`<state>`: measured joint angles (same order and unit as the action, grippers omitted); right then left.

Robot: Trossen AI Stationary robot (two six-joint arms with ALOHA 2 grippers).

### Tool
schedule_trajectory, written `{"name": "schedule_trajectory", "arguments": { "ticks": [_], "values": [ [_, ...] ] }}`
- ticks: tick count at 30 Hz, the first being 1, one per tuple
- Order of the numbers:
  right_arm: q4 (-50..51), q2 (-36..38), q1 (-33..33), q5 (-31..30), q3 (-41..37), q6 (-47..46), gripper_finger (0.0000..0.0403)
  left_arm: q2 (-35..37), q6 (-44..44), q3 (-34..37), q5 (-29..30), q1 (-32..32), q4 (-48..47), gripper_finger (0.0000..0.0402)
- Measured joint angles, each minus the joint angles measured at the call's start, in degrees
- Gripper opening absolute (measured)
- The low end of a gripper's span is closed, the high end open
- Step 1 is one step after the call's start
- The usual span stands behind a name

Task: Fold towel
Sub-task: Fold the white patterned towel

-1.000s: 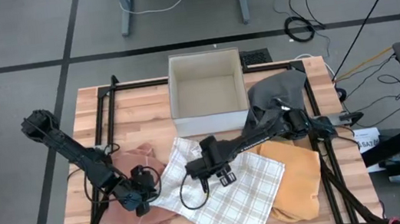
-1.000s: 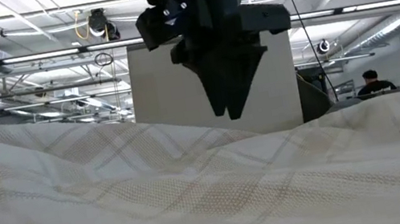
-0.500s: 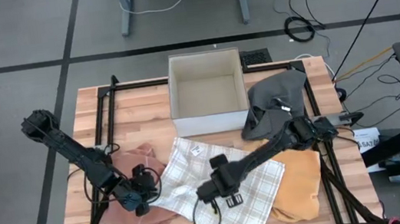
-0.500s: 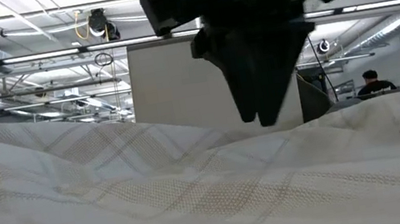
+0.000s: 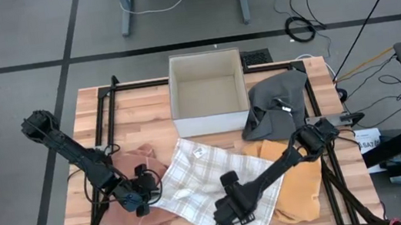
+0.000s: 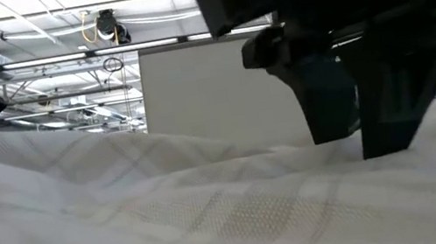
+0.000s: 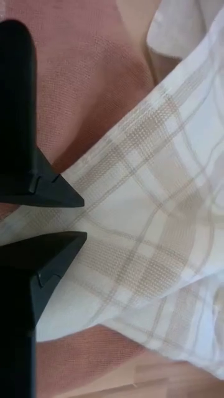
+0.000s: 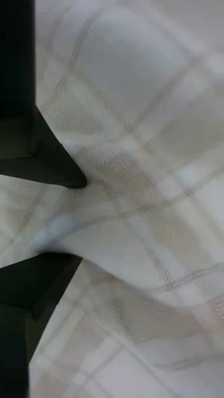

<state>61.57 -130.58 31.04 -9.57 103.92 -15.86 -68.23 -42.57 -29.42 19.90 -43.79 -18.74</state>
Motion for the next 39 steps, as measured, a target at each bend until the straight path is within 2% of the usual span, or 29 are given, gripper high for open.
{"name": "schedule_trajectory", "arguments": {
  "ticks": [6, 9, 15, 21, 32, 35, 39],
  "values": [
    [-5.2, 0.0, 2.8, -3.7, -0.1, 2.3, 0.0169, 0.0, 1.3, 0.0, 1.2, 0.0, 0.3, 0.0078],
    [-4.8, 0.1, 2.9, -4.7, -0.1, 3.6, 0.0169, 0.0, 1.4, 0.0, 1.8, 0.0, 0.3, 0.0078],
    [-1.9, 3.3, 1.8, -11.7, -0.2, 7.5, 0.0169, 0.0, 1.4, 0.0, 2.0, 0.0, 0.3, 0.0078],
    [-2.1, 6.9, -0.8, -12.8, -0.1, 13.4, 0.0169, 0.0, 1.3, 0.0, 2.0, 0.0, 0.2, 0.0078],
    [-2.2, 16.1, -4.9, -5.8, -1.1, 21.5, 0.0169, 0.0, 1.3, 0.0, 2.0, 0.0, 0.2, 0.0078],
    [-3.2, 21.2, -6.1, -3.0, -4.8, 21.9, 0.0169, 0.0, 1.3, 0.0, 2.0, 0.0, 0.2, 0.0078],
    [-8.4, 30.2, -7.7, 1.6, -13.7, 20.7, 0.0169, 0.0, 1.3, 0.0, 2.1, 0.0, 0.2, 0.0078]
  ]
}}
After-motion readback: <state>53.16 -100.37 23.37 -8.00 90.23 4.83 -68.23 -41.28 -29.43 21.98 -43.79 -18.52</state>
